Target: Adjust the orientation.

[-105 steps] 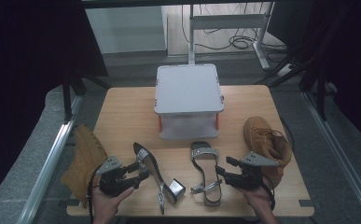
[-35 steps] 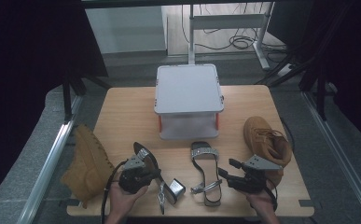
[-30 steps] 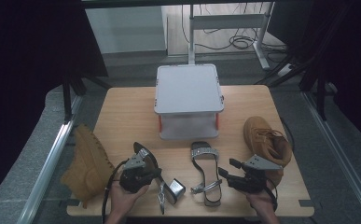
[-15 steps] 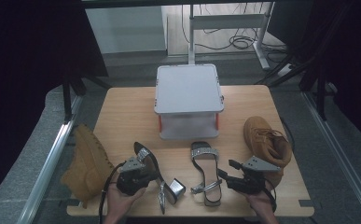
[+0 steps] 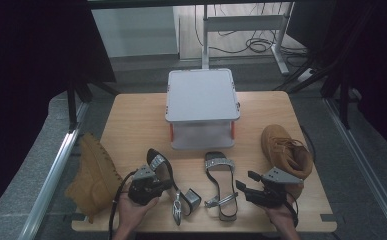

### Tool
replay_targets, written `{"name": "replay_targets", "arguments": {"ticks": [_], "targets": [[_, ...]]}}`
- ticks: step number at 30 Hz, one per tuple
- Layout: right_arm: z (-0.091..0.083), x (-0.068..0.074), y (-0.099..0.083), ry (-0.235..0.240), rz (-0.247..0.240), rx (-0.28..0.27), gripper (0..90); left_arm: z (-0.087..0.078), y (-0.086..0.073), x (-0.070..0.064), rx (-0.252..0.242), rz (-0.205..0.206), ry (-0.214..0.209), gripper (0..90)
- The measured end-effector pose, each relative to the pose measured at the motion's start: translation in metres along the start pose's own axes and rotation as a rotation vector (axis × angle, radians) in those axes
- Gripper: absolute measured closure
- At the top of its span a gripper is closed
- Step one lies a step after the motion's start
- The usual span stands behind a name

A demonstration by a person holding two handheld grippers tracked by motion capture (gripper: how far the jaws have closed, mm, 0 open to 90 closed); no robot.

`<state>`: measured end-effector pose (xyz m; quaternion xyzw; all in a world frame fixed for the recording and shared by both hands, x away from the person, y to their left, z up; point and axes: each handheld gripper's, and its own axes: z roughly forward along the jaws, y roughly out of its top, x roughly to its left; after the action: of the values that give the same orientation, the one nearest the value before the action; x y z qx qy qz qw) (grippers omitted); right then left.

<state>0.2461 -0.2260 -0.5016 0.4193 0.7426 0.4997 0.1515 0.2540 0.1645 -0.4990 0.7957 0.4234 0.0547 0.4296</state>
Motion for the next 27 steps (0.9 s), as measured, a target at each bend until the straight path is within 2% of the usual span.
{"name": "replay_targets", "arguments": {"ticks": [3, 5, 7, 9, 18, 21, 27], "targets": [[0.001, 0.000, -0.001, -0.001, -0.005, 0.003, 36.7, 0.009, 0.004, 0.001, -0.006, -0.011, -0.003, 90.0], [0.001, 0.001, -0.001, -0.003, -0.006, 0.006, 36.7, 0.022, 0.011, 0.001, 0.013, -0.012, -0.001, 90.0], [0.001, 0.001, -0.001, -0.001, -0.007, 0.007, 36.7, 0.027, 0.014, 0.001, 0.011, -0.020, -0.017, 90.0], [0.000, 0.001, -0.001, -0.001, -0.010, 0.008, 36.7, 0.028, 0.017, 0.001, 0.015, -0.009, -0.004, 90.0], [-0.002, 0.002, 0.000, 0.001, -0.003, 0.004, 37.4, 0.018, 0.012, 0.002, -0.003, -0.007, 0.002, 90.0], [-0.003, 0.004, 0.002, 0.001, 0.032, 0.004, 37.3, 0.013, 0.009, 0.003, -0.011, -0.020, -0.012, 90.0], [-0.001, 0.010, 0.003, 0.028, 0.017, 0.030, 49.7, 0.003, 0.009, 0.004, -0.038, -0.027, -0.007, 88.7]]}}
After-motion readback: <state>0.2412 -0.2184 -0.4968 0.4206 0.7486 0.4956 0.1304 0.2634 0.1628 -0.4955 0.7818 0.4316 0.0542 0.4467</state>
